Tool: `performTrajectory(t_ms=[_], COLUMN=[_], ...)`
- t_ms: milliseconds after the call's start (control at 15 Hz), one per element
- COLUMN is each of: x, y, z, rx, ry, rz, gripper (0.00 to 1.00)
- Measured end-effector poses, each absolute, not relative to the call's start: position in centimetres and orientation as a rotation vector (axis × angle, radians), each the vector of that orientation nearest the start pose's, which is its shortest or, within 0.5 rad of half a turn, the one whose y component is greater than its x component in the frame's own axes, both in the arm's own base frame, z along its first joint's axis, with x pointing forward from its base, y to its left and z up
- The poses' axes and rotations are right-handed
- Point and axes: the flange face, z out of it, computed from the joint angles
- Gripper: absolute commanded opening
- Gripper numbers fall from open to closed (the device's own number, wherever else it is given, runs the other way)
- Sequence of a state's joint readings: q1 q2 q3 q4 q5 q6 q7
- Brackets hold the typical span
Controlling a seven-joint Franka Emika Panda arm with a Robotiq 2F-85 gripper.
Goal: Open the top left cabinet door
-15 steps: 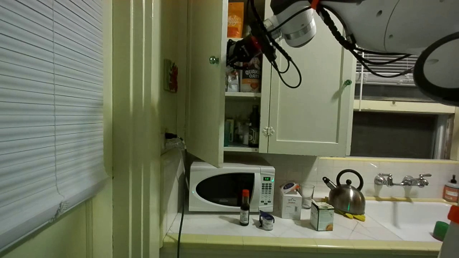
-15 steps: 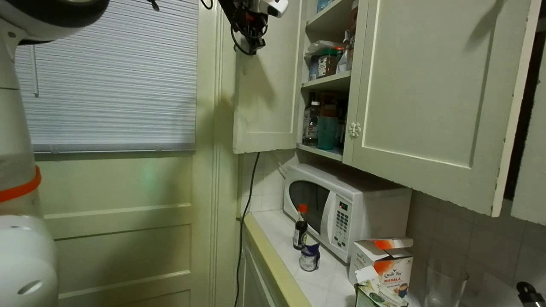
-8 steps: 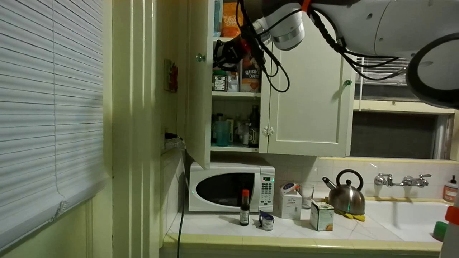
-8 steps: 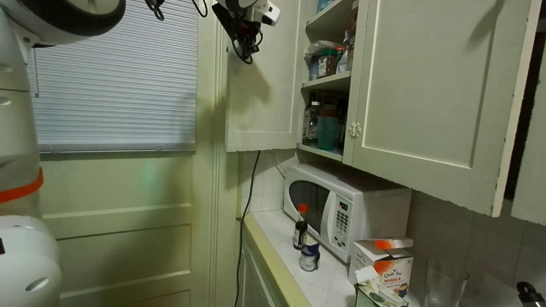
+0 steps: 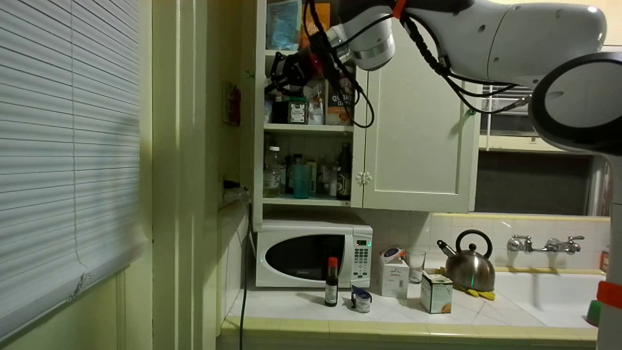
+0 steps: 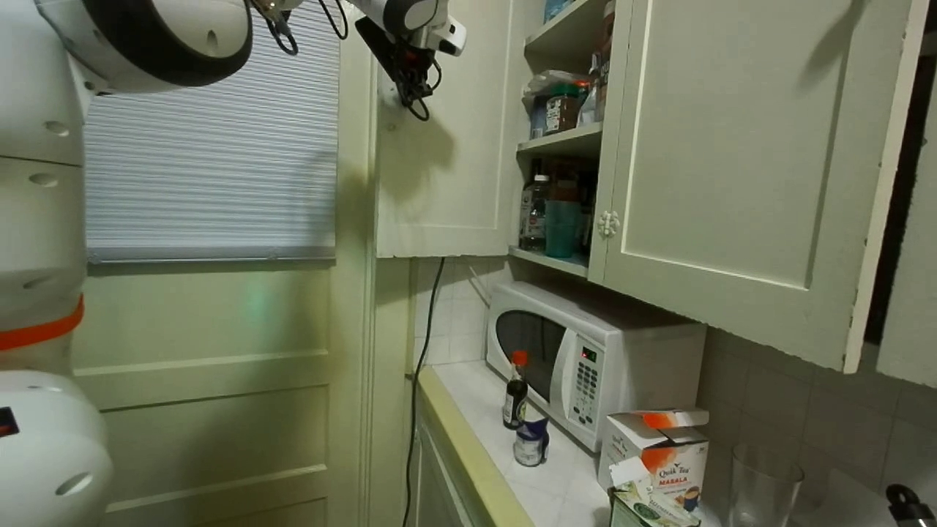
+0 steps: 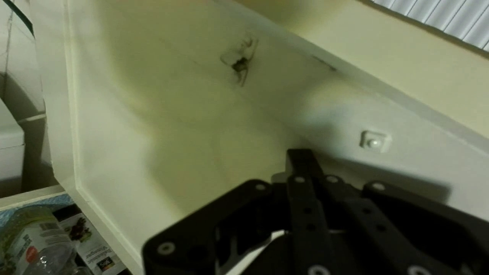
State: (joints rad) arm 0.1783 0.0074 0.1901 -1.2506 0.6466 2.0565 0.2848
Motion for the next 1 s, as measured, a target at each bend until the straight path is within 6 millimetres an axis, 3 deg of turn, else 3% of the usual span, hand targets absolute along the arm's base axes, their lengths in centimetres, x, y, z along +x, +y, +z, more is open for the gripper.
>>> performTrajectory(t_ms=[400, 733, 800, 1000], x=[51.9, 52.3, 52.5, 51.7], y=[25.0, 24.6, 24.1, 21.2], z=[84.3, 83.9, 83.7, 84.6], rx=[-2.174, -2.273, -2.326, -2.471], ry=[-0.076, -0.045, -0.026, 0.050], rz=[-0.610, -0.645, -0.669, -0.748], gripper=[0.00, 0.00, 0.26, 0.40])
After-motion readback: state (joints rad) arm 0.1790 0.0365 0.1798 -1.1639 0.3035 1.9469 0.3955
